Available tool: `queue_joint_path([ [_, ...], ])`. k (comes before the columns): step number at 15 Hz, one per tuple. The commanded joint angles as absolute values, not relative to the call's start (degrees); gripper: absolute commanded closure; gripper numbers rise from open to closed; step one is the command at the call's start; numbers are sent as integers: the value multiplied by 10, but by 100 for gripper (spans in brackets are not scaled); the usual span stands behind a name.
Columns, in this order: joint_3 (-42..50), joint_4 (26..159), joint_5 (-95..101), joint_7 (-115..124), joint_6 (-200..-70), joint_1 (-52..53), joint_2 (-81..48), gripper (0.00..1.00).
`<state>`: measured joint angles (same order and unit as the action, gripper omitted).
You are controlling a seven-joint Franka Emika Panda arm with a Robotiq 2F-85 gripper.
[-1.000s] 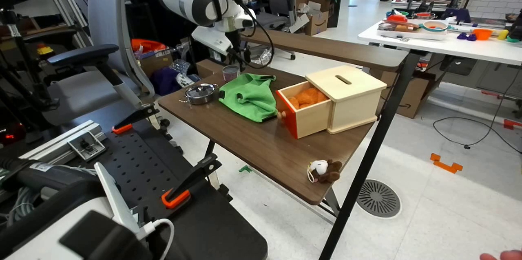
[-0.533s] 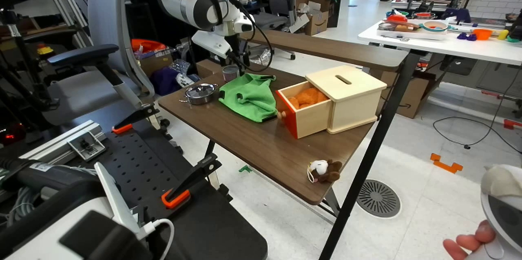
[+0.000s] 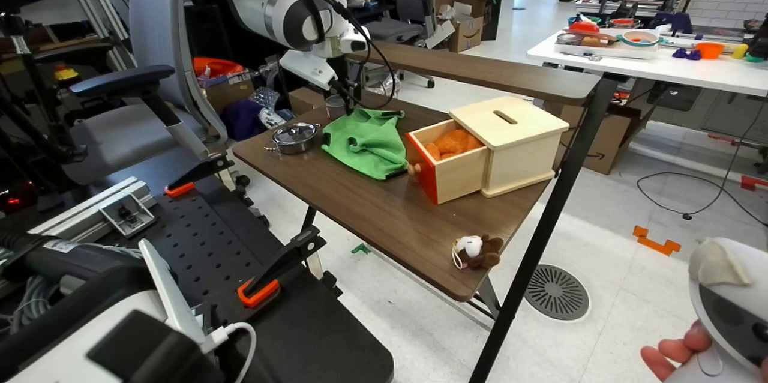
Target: Move the cloth to the left of the table
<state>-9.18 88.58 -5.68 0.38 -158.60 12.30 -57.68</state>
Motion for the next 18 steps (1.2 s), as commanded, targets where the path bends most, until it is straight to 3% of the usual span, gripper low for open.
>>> queue_joint_path([
  [1, -77, 857, -42, 23, -1576, 138, -590, 50],
  [7, -70, 865, -33, 26, -1582, 143, -583, 52],
  [8, -69, 867, -32, 26, -1580, 144, -582, 13],
  [10, -66, 871, -29, 29, -1580, 146, -580, 0],
  [17, -62, 873, -25, 36, -1580, 157, -577, 0],
  [18, -62, 870, -25, 36, -1582, 158, -579, 22],
])
